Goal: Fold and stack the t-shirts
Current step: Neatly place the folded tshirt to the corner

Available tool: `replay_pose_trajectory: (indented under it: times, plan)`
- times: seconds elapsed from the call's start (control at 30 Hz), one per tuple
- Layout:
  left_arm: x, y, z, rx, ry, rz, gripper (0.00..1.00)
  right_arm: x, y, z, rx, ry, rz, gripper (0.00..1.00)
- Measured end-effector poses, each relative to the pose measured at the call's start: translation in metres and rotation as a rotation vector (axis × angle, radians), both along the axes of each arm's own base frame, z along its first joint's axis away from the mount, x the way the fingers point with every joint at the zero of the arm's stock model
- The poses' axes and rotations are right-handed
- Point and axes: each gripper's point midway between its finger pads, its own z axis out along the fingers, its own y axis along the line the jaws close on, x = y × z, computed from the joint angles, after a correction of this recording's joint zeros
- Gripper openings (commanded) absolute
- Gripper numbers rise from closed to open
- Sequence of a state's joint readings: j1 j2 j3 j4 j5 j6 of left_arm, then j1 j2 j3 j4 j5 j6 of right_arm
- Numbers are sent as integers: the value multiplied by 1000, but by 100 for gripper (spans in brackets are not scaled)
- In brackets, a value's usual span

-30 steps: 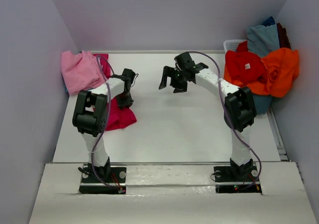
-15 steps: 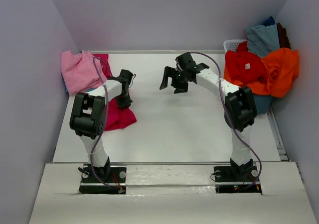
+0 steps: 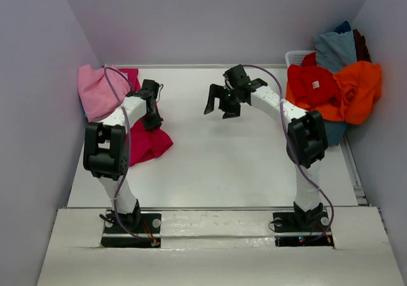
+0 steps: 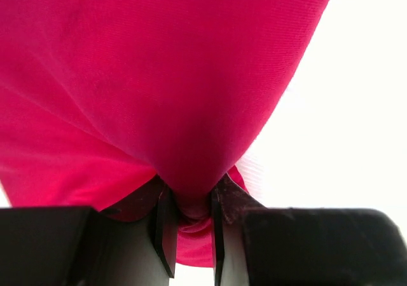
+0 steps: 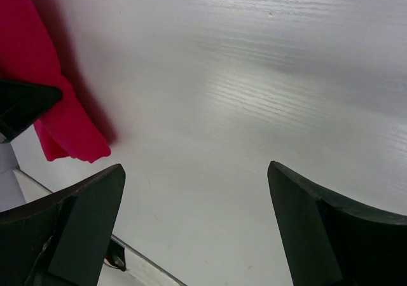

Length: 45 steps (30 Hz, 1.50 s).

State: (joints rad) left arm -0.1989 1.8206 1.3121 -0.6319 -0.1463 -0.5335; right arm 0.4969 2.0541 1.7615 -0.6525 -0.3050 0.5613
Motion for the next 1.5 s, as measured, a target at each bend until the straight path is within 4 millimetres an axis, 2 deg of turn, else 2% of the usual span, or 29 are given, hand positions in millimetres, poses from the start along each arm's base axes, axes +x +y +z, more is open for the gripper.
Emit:
replay_pose_trajectory:
  times: [0.27,0.4,0.57,0.8,1.17,1.5]
  plan:
    - [16,19,57,-38,-174,56,6,-3,-1,1,-7,12,1,100]
    - [22,17,75,-70,-253,62,6,-5,-2,2,-12,23,1,100]
    - [20,17,79,-116,-296,79,6,-4,-2,8,-14,18,4,100]
    - [35,26,85,-168,-356,125,6,-7,-6,6,-36,30,6,100]
    - [60,64,100,-224,-464,229,6,-11,-14,0,-77,49,-1,100]
    - [106,87,123,-278,-571,312,6,-19,-23,-7,-126,75,0,100]
